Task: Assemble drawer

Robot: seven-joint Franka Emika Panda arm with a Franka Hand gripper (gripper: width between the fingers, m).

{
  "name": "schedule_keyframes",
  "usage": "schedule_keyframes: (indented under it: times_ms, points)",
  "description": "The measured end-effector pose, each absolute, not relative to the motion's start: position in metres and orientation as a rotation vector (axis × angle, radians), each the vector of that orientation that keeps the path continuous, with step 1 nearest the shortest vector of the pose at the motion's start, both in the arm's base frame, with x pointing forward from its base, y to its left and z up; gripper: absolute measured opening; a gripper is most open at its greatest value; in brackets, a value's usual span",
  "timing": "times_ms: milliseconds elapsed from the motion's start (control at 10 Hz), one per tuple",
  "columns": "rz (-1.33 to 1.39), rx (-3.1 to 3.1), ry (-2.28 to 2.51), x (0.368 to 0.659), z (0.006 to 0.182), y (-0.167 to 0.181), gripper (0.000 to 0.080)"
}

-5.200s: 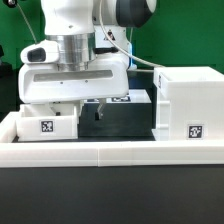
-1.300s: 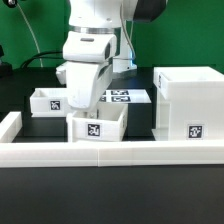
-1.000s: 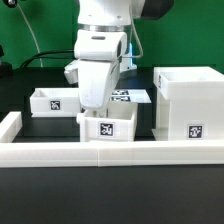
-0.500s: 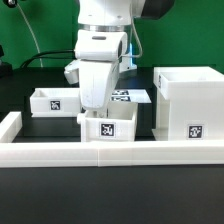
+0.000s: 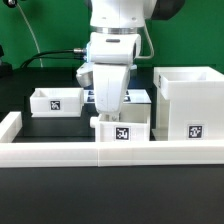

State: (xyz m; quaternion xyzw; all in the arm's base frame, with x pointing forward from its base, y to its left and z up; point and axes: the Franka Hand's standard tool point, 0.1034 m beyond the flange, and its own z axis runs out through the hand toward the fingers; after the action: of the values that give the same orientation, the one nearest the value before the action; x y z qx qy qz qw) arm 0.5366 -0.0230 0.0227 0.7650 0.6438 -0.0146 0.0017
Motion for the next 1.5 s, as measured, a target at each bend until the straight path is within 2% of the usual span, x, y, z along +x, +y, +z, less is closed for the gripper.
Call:
schedule_keyframes:
  times_ms: [1500]
  points:
    - [-0.025,2.275,2.124,0.5334,0.014,-0.0145,0.0042]
